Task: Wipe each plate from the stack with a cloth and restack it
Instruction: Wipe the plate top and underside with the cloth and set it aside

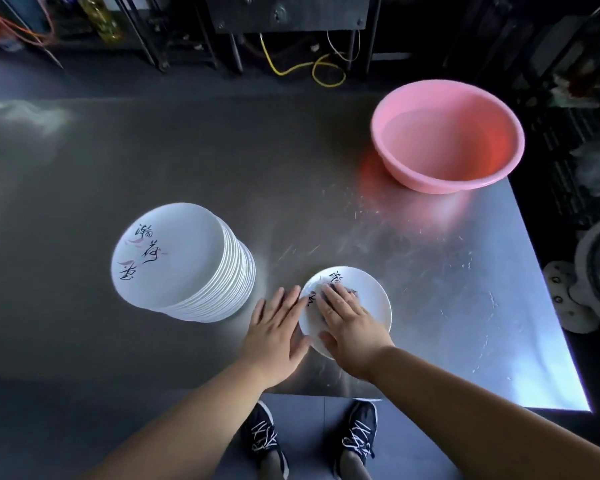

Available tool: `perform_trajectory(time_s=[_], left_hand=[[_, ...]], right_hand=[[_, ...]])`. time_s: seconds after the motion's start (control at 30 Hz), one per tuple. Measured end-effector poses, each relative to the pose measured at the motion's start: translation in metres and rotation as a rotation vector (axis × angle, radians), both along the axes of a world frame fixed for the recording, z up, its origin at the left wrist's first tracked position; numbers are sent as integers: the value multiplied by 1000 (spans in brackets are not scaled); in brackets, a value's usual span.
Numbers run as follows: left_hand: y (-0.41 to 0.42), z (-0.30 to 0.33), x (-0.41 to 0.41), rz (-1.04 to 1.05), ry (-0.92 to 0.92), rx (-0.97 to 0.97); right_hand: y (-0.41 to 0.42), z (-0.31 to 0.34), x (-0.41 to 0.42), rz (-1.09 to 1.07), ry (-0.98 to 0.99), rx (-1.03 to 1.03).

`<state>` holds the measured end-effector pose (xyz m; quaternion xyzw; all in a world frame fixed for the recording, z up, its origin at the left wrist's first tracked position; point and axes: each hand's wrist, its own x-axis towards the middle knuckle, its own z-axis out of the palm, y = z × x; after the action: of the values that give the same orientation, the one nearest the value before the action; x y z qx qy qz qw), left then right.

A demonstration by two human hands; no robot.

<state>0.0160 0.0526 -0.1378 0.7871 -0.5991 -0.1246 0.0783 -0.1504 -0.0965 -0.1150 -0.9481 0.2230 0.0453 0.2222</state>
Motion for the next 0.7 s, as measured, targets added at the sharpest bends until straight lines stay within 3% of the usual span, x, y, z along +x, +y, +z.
perform_trajectory(time_s=[0.23, 0.3, 0.43, 0.63, 0.7], left_hand=[[0, -8, -2, -3, -47, 11], [0, -8, -2, -12, -47, -5], [0, -6, -1, -11, -48, -4], [0, -6, -1, -7, -58, -16], [1, -6, -2, -11, -70, -18]], right_hand=[[3, 5, -33, 370, 213, -92], [-15, 7, -24, 313, 228, -183], [-28, 13, -5, 121, 295, -140], [5, 9, -51, 366, 247, -186], [-12, 9, -42, 313, 226, -184]])
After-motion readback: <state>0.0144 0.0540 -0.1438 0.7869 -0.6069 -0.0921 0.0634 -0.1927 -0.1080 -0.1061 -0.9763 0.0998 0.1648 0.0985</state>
